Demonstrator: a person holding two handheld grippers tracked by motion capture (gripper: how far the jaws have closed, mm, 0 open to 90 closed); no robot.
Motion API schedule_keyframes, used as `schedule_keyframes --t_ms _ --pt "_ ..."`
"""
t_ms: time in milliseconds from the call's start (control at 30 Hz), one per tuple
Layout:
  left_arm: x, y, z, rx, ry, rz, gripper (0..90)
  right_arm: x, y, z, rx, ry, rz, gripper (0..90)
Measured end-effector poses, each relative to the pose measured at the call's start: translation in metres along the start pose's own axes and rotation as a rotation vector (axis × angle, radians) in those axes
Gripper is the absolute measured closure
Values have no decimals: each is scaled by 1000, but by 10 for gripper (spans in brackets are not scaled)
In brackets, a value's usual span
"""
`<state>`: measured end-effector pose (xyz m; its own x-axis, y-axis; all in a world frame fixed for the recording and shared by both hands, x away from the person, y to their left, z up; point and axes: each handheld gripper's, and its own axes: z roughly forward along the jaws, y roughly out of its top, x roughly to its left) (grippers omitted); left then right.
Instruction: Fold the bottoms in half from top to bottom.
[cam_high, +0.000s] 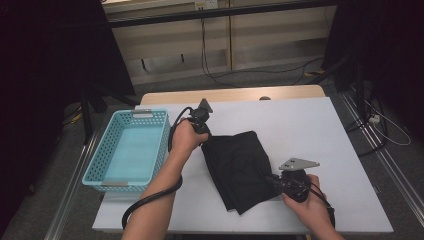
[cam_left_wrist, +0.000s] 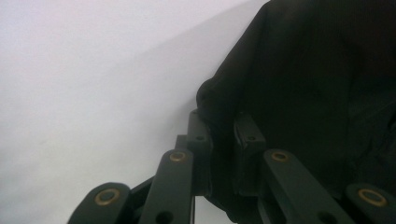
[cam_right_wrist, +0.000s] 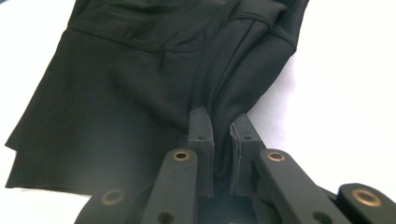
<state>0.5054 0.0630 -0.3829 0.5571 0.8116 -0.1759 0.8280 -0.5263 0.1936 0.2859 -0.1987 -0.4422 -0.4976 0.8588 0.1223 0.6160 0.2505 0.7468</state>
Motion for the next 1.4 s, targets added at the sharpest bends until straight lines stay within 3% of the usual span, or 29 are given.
schedule_keyframes --t_ms 367,767,1067,1400 --pt "7 9 -32 44 36 30 802 11 16 1 -45 4 -18 818" --pt "16 14 -54 95 61 44 803 21 32 3 -95 20 -22 818" --pt "19 18 -75 103 68 64 804 28 40 2 -119 27 -39 818" --pt "24 20 -89 96 71 52 805 34 48 2 -151 42 -33 818"
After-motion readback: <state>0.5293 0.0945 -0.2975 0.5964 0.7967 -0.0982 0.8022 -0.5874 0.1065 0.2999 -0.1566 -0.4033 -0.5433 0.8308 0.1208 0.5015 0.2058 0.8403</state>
